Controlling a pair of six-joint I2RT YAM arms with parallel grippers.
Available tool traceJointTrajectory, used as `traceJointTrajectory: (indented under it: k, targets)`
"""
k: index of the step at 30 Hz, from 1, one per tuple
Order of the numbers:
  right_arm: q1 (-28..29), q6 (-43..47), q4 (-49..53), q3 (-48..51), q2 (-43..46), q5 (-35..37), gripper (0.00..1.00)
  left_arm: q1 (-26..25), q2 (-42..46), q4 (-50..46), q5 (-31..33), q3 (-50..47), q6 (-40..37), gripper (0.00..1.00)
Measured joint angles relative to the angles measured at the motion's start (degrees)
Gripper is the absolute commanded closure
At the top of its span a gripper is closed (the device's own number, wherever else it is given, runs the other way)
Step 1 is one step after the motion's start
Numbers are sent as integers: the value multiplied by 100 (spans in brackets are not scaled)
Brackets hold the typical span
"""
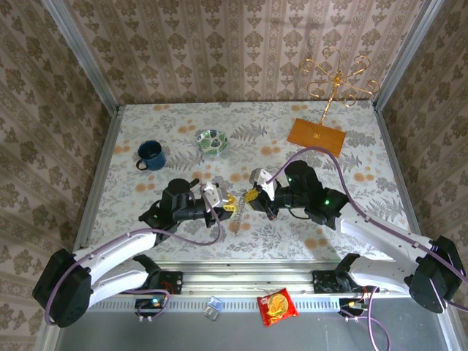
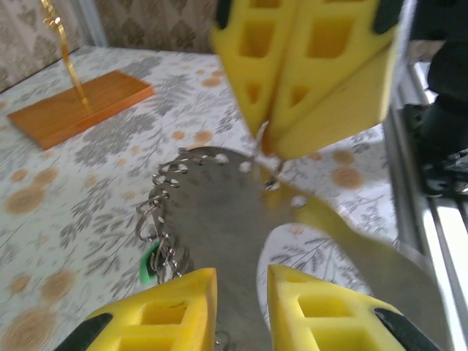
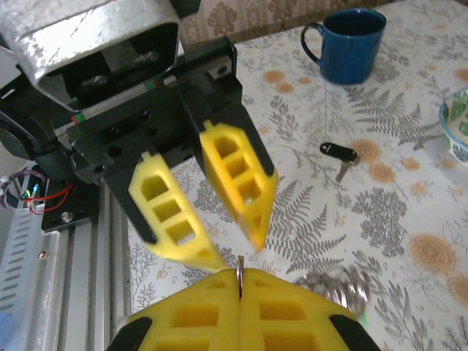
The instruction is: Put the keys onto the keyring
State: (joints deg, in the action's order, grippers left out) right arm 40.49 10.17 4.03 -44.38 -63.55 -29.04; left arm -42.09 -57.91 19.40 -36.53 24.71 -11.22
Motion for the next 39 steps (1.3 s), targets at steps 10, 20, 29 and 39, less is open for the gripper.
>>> traceJointTrajectory:
  k: [10,20,29,39]
  targets:
    - [0,146,-103,74,11,-304,100,-76,-155,859,-367,-116,361,74]
    - [31,214,-103,74,24,-400,100,-109,-323,1233,-577,-125,542,82]
    - [46,361,-81,74,24,-402,100,-138,-323,1322,-597,-160,627,100]
    - [142,385,310,90,129,-129,69,-264,-310,1716,-68,-476,809,100]
